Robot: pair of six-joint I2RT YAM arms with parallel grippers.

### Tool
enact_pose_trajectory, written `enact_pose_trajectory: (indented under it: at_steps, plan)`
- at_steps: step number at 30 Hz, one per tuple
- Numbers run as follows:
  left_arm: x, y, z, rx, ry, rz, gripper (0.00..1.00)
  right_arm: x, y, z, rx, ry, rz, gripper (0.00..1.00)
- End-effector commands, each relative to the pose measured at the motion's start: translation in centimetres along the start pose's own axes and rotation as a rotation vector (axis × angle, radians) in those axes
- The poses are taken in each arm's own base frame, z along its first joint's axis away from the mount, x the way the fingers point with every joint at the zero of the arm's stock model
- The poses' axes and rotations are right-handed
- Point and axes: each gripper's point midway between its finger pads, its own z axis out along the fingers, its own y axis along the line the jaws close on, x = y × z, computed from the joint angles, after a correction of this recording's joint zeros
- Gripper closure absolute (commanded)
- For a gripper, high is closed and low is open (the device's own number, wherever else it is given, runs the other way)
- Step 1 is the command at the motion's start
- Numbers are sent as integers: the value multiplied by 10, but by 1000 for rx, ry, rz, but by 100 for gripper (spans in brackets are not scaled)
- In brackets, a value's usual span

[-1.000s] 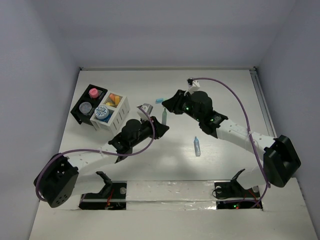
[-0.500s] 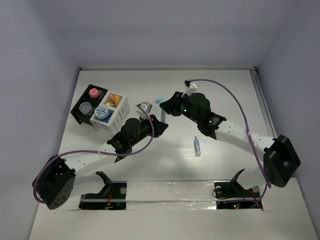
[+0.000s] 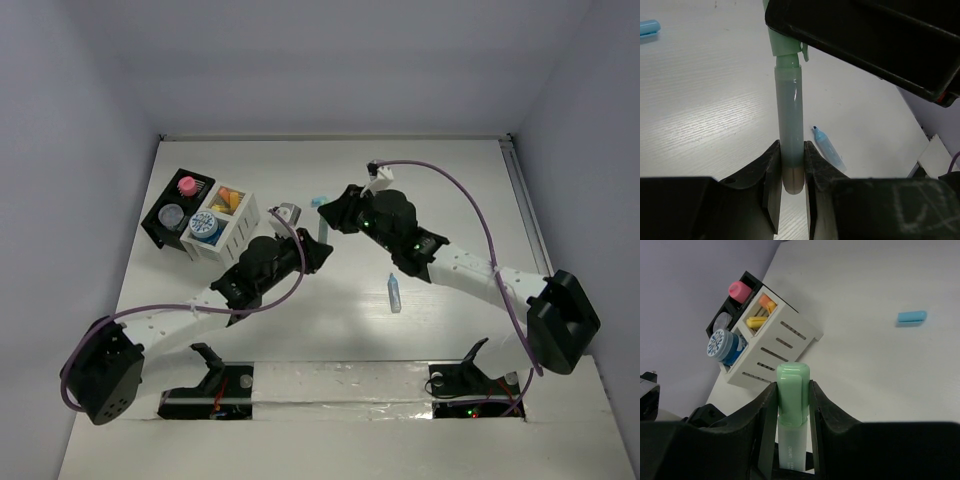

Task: Sort the stationery into containers
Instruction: Pick up the pen from the center of the board.

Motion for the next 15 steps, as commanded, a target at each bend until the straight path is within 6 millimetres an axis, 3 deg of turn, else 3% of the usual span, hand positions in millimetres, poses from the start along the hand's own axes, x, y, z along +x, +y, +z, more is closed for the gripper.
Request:
enact_pose_trajectory:
  at_steps: [1, 15]
  plan:
    - [-52, -28, -1, 67, -159, 12, 100, 2, 8, -2, -30, -20, -18, 91]
    - [-86, -33, 8, 43, -268, 9, 100, 13, 48, -27, -208, 24, 58, 92]
